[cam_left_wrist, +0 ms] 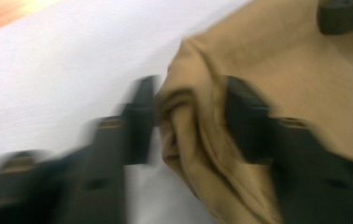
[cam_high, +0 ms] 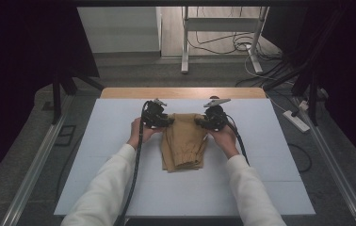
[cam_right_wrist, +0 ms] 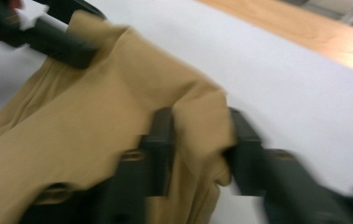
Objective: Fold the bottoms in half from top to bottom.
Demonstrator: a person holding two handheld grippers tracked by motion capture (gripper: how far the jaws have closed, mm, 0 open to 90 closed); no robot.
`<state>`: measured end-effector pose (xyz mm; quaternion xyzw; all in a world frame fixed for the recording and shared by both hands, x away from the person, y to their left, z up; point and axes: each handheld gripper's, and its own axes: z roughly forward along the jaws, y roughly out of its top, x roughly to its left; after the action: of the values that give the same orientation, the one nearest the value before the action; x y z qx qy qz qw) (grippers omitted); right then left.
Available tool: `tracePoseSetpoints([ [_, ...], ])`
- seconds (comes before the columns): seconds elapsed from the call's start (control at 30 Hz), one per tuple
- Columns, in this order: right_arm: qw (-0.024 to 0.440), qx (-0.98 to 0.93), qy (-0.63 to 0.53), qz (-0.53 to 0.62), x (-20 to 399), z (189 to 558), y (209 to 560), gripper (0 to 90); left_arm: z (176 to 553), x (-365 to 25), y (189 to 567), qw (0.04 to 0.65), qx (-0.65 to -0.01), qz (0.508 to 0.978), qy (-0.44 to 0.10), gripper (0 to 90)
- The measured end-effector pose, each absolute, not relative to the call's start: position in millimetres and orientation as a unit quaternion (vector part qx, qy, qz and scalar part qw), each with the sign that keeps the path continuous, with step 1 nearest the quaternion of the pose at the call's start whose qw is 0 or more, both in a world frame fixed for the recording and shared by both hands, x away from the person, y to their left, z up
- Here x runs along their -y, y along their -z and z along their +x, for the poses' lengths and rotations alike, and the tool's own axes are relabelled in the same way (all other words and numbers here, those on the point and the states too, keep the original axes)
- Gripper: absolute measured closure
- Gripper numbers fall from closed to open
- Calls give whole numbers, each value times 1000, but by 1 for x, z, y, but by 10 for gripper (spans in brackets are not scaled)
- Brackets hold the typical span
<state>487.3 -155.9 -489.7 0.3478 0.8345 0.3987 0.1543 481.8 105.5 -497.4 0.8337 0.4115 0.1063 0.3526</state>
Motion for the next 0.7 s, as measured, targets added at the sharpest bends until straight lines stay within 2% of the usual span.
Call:
tracePoseSetpoints([
  [0.03, 154, -829, -403, 356, 156, 488, 489, 373, 481, -106, 497, 353, -413, 833, -107, 335],
  [0.1, 157, -824, -406, 364, 159, 487, 487, 354, 479, -109, 494, 357, -413, 831, -104, 294],
  [0.27, 137, -830, -406, 356, 163, 483, 482, 349, 473, -112, 489, 359, -398, 839, -92, 285],
  [0.7, 125, -843, -410, 324, 168, 454, 474, 337, 446, -126, 483, 366, -385, 843, -87, 287],
])
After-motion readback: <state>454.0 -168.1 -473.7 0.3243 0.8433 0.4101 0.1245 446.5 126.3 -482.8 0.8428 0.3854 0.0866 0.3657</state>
